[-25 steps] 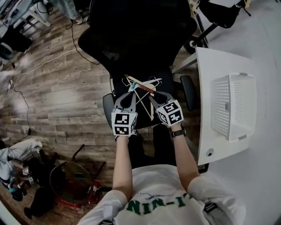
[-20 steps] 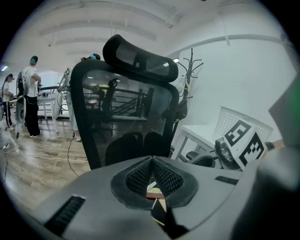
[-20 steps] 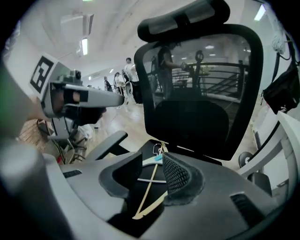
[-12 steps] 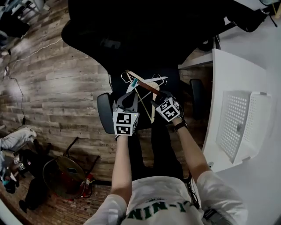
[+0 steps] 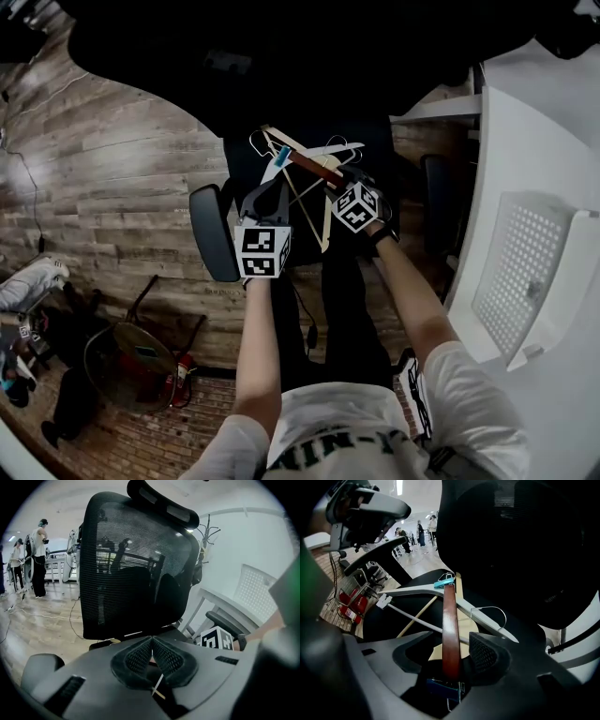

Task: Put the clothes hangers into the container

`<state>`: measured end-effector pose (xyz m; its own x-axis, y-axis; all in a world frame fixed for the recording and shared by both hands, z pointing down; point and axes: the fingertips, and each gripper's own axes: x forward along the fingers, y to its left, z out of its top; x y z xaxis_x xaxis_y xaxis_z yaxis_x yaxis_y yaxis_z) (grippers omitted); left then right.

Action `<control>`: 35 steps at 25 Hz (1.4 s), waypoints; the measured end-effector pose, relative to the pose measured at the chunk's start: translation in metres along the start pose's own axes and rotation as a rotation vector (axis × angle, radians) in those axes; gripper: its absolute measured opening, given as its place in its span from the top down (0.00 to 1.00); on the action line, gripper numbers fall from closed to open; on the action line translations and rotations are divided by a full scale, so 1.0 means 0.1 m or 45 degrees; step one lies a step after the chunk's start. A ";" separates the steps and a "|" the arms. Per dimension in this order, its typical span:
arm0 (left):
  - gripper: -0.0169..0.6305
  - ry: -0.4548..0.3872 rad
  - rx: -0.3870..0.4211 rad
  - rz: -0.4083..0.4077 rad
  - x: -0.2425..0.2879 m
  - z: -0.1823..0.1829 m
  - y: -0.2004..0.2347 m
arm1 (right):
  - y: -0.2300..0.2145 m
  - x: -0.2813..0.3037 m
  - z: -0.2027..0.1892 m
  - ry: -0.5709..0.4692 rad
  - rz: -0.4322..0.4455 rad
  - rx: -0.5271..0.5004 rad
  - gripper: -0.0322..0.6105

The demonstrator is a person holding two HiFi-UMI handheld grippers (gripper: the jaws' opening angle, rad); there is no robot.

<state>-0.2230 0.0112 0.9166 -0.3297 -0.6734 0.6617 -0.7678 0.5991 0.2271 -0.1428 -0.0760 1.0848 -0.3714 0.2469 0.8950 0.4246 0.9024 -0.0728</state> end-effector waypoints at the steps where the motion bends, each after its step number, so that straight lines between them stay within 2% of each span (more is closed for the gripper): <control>1: 0.95 0.002 -0.003 0.003 0.00 -0.01 0.01 | 0.00 0.04 -0.02 0.011 -0.005 -0.009 0.57; 5: 0.95 0.013 -0.015 -0.004 0.00 -0.05 -0.01 | -0.07 0.11 -0.08 0.049 -0.083 0.001 0.65; 9: 0.95 0.012 -0.007 -0.010 -0.02 -0.05 -0.02 | -0.10 0.15 -0.06 0.068 -0.112 0.035 0.72; 17: 0.95 -0.005 -0.023 -0.021 -0.13 0.15 -0.05 | -0.05 -0.09 0.04 0.055 -0.096 0.073 0.74; 20: 0.95 -0.003 -0.016 -0.024 -0.27 0.25 -0.07 | 0.03 -0.35 0.15 0.024 -0.108 0.113 0.74; 24: 0.95 -0.004 0.012 -0.048 -0.44 0.42 -0.10 | 0.07 -0.81 0.41 -0.070 -0.143 0.230 0.74; 28: 0.95 0.026 0.032 -0.065 -0.86 0.55 -0.19 | 0.35 -1.43 0.64 -0.124 -0.123 0.333 0.74; 31: 0.95 -0.007 0.038 -0.090 -1.11 0.84 -0.26 | 0.36 -1.97 0.88 -0.176 -0.152 0.407 0.74; 35: 0.95 -0.032 0.089 -0.134 -1.43 1.12 -0.36 | 0.46 -2.57 1.16 -0.232 -0.196 0.432 0.74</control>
<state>-0.2101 0.0377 0.7336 -0.2577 -0.7421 0.6187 -0.8352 0.4931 0.2435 -0.1238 -0.0573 0.7999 -0.5625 0.1311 0.8164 0.0679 0.9913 -0.1124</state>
